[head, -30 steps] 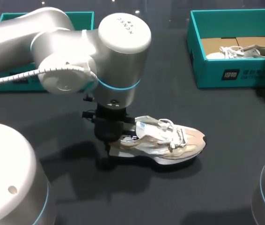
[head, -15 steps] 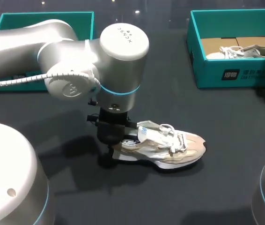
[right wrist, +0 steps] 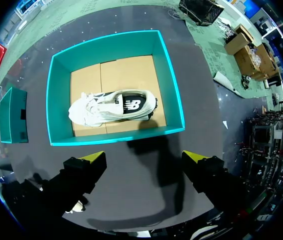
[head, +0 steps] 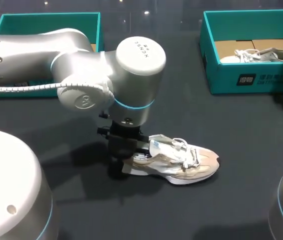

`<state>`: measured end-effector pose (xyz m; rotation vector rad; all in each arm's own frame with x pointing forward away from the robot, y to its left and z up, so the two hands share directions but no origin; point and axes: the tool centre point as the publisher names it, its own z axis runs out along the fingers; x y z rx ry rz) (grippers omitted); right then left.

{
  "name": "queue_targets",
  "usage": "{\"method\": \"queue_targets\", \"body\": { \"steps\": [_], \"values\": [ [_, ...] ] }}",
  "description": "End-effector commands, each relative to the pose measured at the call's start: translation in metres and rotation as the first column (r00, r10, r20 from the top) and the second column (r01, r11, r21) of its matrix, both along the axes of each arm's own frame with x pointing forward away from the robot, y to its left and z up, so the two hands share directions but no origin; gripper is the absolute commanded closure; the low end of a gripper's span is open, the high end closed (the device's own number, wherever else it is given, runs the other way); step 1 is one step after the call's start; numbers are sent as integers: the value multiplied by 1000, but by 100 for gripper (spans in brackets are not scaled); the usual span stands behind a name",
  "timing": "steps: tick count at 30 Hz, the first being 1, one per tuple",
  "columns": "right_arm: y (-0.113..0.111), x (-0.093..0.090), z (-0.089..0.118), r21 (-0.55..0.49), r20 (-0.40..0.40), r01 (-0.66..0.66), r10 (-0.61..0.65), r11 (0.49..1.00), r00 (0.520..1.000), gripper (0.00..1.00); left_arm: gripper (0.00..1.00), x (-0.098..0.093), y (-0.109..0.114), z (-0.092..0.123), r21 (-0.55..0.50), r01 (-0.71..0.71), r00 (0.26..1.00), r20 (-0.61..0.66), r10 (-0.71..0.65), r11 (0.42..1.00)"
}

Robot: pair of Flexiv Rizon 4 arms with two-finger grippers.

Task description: Take the shoe out of the shoebox, open the shoe tongue, remove and reinsert the insole, then place the shoe into the shoebox

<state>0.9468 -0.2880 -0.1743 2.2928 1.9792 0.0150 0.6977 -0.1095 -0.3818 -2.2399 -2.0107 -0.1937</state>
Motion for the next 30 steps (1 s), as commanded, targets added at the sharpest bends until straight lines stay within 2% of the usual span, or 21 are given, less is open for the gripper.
{"method": "queue_targets", "body": {
  "steps": [1, 16, 30],
  "values": [
    [0, 0, 0, -1, 1, 1, -1, 1000, 1000, 0, 100, 4, -2, -10, 0, 6, 1000, -7, -6, 1000],
    [0, 0, 0, -1, 1, 1, -1, 1000, 1000, 0, 100, 7, -3, -14, 7, -7, 1000, -31, 7, 1000],
    [0, 0, 0, -1, 1, 1, -1, 1000, 1000, 0, 100, 1, -5, -15, 12, -54, 997, -62, 55, 998]
  ]
}}
